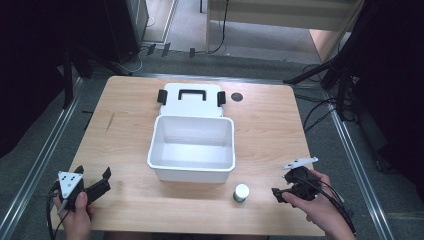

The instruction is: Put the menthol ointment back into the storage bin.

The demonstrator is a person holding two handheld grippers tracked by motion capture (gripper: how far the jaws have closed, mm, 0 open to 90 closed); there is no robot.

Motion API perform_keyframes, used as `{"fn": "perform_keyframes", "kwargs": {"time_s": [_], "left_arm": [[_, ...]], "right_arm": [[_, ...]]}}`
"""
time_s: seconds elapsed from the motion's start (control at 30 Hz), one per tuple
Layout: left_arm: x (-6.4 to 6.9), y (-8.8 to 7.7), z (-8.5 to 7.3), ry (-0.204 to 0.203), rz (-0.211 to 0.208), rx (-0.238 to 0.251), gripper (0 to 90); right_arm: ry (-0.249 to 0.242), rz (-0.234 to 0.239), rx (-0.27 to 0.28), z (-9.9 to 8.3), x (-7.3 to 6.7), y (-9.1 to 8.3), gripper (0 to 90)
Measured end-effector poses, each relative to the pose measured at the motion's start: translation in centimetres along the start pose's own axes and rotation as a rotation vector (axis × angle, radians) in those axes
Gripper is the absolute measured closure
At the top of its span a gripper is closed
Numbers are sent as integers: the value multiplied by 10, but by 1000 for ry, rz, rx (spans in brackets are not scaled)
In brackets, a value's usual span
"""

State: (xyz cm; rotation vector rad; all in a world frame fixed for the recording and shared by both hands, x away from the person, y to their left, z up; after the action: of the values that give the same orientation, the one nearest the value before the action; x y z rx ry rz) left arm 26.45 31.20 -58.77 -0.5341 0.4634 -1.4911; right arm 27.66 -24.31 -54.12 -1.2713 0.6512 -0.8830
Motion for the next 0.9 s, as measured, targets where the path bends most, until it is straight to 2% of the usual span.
{"fn": "perform_keyframes", "kwargs": {"time_s": [0.03, 0.07, 0.1, 0.13, 0.17, 0.2, 0.23, 0.27, 0.3, 0.33, 0.4, 0.6, 0.7, 0.9], "left_arm": [[0, 0, 0, 0, 0, 0, 143], [1, 0, 0, 6, -1, -2, 144], [1, 0, 0, 6, -1, -2, 145], [1, 0, 0, 10, 1, 0, 145], [1, 0, 0, 15, 3, 2, 145], [3, 0, 0, 24, 3, 1, 145], [3, 0, 0, 24, 3, 1, 145], [3, 0, 0, 31, 7, 0, 145], [3, 0, 0, 31, 7, 0, 145], [4, 0, 0, 37, 6, 0, 145], [5, 0, 0, 42, 6, -2, 146], [6, 1, 0, 61, 16, -4, 146], [7, 1, 0, 72, 19, -6, 146], [9, 1, 0, 88, 25, -8, 147]], "right_arm": [[0, 0, 0, 0, 0, 0, 258], [-42, 26, -66, -1, -6, 0, 293], [-42, 26, -66, -1, -6, 0, 293], [-85, 49, -134, -3, -14, 2, 289], [-85, 49, -134, -3, -14, 2, 289], [-112, 63, -198, -5, -21, 3, 290], [-112, 63, -198, -5, -21, 3, 290], [-145, 70, -262, -7, -27, 6, 289], [-145, 70, -262, -7, -27, 6, 289], [-168, 72, -318, -8, -33, 7, 286], [-188, 75, -350, -7, -38, 9, 294], [-220, 79, -383, 0, -50, 9, 333], [-235, 68, -377, 3, -52, 9, 333], [-261, 93, -380, 9, -63, 8, 349]]}}
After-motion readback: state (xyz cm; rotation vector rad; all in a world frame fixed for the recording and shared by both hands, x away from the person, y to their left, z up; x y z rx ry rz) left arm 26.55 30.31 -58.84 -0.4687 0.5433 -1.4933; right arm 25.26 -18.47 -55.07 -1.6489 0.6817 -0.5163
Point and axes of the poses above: each handheld gripper's, and its own axes: y roughly forward along the jaws, z roughly out of its top, x roughly to its right, the point moved 9 cm from there along y, roughly forward along the jaws, and after that the axes turned 13 degrees about -x, right-handed, at the moved point
